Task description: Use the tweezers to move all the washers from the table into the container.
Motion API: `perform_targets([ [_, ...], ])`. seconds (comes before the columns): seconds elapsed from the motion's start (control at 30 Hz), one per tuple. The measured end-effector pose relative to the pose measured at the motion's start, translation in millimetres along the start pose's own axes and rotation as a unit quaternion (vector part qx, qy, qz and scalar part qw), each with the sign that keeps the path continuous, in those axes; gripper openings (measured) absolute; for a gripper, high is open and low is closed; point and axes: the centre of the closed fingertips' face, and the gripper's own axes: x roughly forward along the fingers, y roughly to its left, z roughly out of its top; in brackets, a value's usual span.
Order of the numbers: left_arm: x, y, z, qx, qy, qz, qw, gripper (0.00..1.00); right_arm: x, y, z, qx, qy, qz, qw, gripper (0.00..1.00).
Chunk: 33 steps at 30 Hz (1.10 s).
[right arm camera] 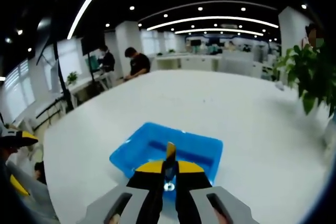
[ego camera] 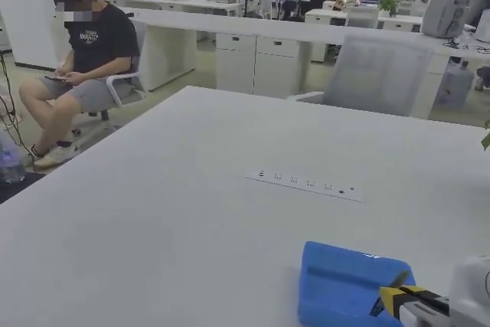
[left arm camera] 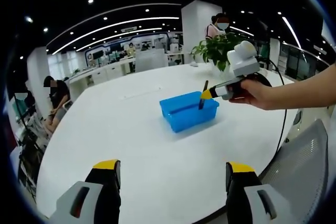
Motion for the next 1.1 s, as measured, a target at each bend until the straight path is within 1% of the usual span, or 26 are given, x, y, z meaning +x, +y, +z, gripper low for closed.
perform_targets([
  [0.1, -0.5, 0.4, 6.7, 0.002, -0.008, -0.001, 1.0, 0.84, -5.5, 3.4, 9.1, 0.001, -0.012, 0.004, 0.9999, 0.03],
  [0.17, -0.3, -0.3, 10.4, 0.004, -0.011, -0.007, 0.9999, 0.83, -13.0, 5.5, 16.2, -0.002, -0.02, 0.006, 0.9998, 0.03],
  [0.2, -0.7, -1.7, 14.6, 0.003, -0.017, -0.014, 0.9998, 0.81, -16.1, 9.5, 19.4, -0.005, -0.025, 0.01, 0.9996, 0.03],
  [0.23, -1.1, -2.4, 18.1, 0.003, -0.022, -0.018, 0.9996, 0.79, -19.1, 12.2, 22.3, -0.009, -0.029, 0.012, 0.9995, 0.03],
  [0.27, -1.5, -4.6, 23.5, 0.004, -0.028, -0.03, 0.9991, 0.75, -25.0, 14.1, 27.6, -0.019, -0.038, 0.016, 0.999, 0.03],
  [0.3, -1.5, -6.3, 26.8, 0.003, -0.031, -0.039, 0.9988, 0.69, -29.5, 16.7, 30.6, -0.021, -0.042, 0.02, 0.9987, 0.03],
  [0.33, -1.1, -8.9, 32.7, 0.005, -0.036, -0.051, 0.9981, 0.65, -36.2, 21.4, 34.7, -0.021, -0.048, 0.028, 0.9982, 0.03],
  [0.43, 1.2, -12.1, 45.8, 0.008, -0.048, -0.06, 0.997, 0.59, -51.7, 35.9, 37.4, -0.031, -0.05, 0.041, 0.9974, 0.03],
  [0.47, 2.3, -14.9, 52.1, 0.012, -0.053, -0.067, 0.9963, 0.57, -57.5, 45.4, 36.1, -0.035, -0.05, 0.055, 0.9966, 0.03],
  [0.5, 3.7, -17.8, 57.8, 0.016, -0.056, -0.074, 0.9956, 0.55, -61.2, 50.3, 34.0, -0.044, -0.046, 0.06, 0.9962, 0.03],
  [0.57, 5.1, -22.4, 66.9, 0.018, -0.063, -0.084, 0.9943, 0.52, -68.4, 57.3, 29.3, -0.082, -0.038, 0.057, 0.9943, 0.03],
  [0.6, 5.9, -29.4, 73.0, 0.02, -0.066, -0.103, 0.9923, 0.5, -73.2, 63.9, 25.5, -0.104, -0.032, 0.056, 0.9924, 0.03],
  [0.63, 7.1, -34.5, 77.6, 0.021, -0.066, -0.115, 0.991, 0.48, -77.6, 71.3, 22.0, -0.124, -0.029, 0.061, 0.99, 0.03],
  [0.67, 8.6, -37.3, 79.9, 0.022, -0.066, -0.121, 0.9902, 0.45, -79.0, 74.1, 20.5, -0.13, -0.027, 0.063, 0.9891, 0.03],
  [0.7, 10.7, -40.8, 82.1, 0.022, -0.067, -0.13, 0.989, 0.42, -83.0, 83.8, 12.3, -0.147, -0.014, 0.075, 0.9861, 0.03],
  [0.73, 13.6, -47.7, 83.9, 0.017, -0.066, -0.15, 0.9863, 0.4, -84.8, 90.7, 6.1, -0.148, -0.003, 0.087, 0.9851, 0.03],
  [0.77, 14.8, -51.0, 84.1, 0.013, -0.061, -0.16, 0.9852, 0.36, -87.3, 96.8, 1.1, -0.154, 0.001, 0.094, 0.9836, 0.03],
  [0.83, 17.0, -55.8, 88.6, 0.016, -0.064, -0.172, 0.9829, 0.32, -90.3, 102.4, -5.5, -0.167, 0.007, 0.098, 0.981, 0.03],
  [0.9, 19.1, -61.9, 91.1, 0.014, -0.06, -0.19, 0.9799, 0.29, -93.4, 106.8, -11.1, -0.174, 0.012, 0.102, 0.9795, 0.03],
  [0.93, 19.7, -67.0, 92.4, 0.021, -0.06, -0.204, 0.977, 0.27, -95.6, 109.9, -14.6, -0.179, 0.015, 0.105, 0.978, 0.03],
  [0.97, 20.0, -70.9, 92.7, 0.028, -0.058, -0.214, 0.9748, 0.25, -97.0, 111.4, -16.8, -0.184, 0.017, 0.106, 0.9771, 0.03],
  [1.03, 21.7, -75.6, 89.6, 0.059, -0.045, -0.221, 0.9725, 0.24, -99.0, 114.1, -21.9, -0.194, 0.023, 0.106, 0.975, 0.03],
  [1.07, 23.1, -80.0, 87.6, 0.08, -0.041, -0.229, 0.9693, 0.23, -100.2, 117.5, -27.3, -0.198, 0.034, 0.114, 0.9728, 0.03],
  [1.1, 23.8, -83.7, 85.5, 0.082, -0.034, -0.235, 0.9678, 0.22, -100.8, 119.8, -29.6, -0.2, 0.036, 0.117, 0.972, 0.03],
])
